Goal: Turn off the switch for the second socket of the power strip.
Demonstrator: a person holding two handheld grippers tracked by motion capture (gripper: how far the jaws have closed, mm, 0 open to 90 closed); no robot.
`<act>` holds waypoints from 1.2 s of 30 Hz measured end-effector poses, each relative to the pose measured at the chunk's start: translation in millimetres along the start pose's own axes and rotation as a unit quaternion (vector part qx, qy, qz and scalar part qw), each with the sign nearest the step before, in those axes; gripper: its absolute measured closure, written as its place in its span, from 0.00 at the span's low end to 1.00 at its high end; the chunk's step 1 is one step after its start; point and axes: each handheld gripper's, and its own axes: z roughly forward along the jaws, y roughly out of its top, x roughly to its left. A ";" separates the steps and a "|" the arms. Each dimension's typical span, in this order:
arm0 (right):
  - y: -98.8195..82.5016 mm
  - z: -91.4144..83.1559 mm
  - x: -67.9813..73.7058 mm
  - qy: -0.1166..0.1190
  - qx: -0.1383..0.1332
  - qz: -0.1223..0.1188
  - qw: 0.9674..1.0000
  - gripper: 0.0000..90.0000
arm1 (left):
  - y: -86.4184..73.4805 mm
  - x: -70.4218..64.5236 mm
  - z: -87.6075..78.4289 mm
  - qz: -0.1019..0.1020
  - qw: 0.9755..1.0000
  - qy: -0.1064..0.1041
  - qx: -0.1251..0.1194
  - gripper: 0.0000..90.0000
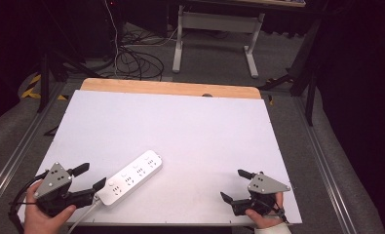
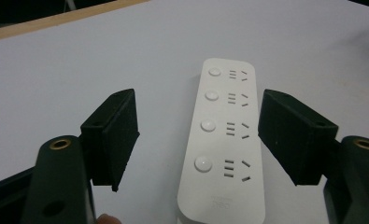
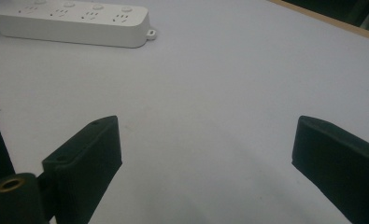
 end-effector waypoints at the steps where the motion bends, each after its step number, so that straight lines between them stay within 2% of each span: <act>1: 0.1 0.1 0.1 0.001 0.000 0.000 1.000 0.10 | 1.6 -0.5 1.2 -0.002 1.000 -0.001 -0.001 0.34; 8: 0.1 0.3 -0.1 0.001 0.001 0.000 1.000 0.10 | 11.8 0.5 9.2 -0.001 1.000 -0.008 0.004 0.43; 16: -0.3 1.3 -0.8 0.005 0.001 0.002 1.000 0.10 | 19.9 -1.9 20.0 0.004 1.000 -0.019 0.009 0.43; 20: -0.3 1.1 -0.8 0.005 0.001 0.001 1.000 0.10 | 25.2 -5.0 26.2 0.020 0.999 -0.020 0.015 0.47; 36: -0.7 1.7 -1.1 0.007 0.001 -0.001 1.000 0.10 | 35.8 -12.9 43.1 0.030 0.999 -0.030 0.024 0.48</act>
